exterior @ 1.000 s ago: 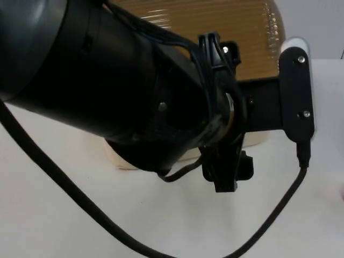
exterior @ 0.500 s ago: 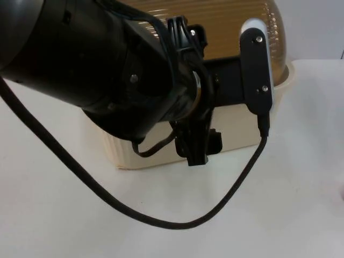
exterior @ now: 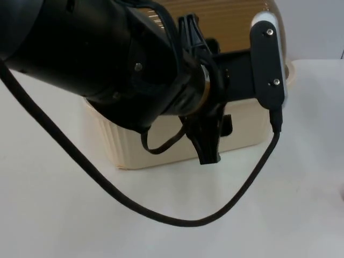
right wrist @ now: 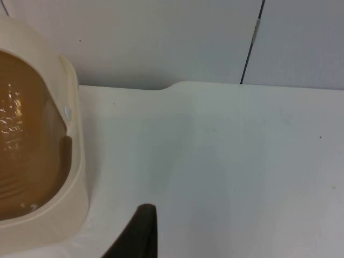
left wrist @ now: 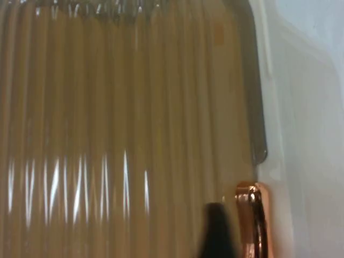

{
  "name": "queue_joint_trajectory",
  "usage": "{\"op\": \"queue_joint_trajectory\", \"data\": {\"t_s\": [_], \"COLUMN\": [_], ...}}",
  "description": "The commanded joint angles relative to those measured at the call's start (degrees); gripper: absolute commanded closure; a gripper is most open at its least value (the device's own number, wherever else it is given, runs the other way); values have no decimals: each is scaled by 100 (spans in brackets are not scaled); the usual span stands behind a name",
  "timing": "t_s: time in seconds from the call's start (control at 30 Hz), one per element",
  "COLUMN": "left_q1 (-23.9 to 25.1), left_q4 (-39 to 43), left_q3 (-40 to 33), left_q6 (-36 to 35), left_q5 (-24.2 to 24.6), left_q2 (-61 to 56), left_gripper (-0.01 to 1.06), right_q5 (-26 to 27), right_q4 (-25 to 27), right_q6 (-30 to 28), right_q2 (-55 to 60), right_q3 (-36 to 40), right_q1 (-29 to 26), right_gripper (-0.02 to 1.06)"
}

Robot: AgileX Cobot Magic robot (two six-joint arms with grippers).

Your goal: Open the box lid with the left hand, place the block into the box with the right hand, then close the box lid with the left hand.

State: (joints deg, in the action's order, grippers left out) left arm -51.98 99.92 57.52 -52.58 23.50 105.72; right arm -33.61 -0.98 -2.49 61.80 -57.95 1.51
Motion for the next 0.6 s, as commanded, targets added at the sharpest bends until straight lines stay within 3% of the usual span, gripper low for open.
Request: {"op": "queue_joint_trajectory", "data": {"t_s": [0.0,0.23,0.43,0.57], "left_q1": [8,8,8,8], "left_q4": [3,3,3,3], "left_q3": [37,37,37,37], "left_q6": [-74,-127,-193,-193], "left_q5": [-49,-36,-102,-480], "left_q2": [17,17,17,17], "left_gripper": [63,101,105,105], "right_q5": [44,44,44,44], "right_q4": [-37,-37,-37,-37], "right_q6": [-16,-16,-16,-16], "right_q2": [-8,-8,-8,-8], "right_q3": [-45,-45,-45,-45], "right_q1": [-29,-29,-29,-29], "right_gripper": [-1,-1,-1,-1]}}
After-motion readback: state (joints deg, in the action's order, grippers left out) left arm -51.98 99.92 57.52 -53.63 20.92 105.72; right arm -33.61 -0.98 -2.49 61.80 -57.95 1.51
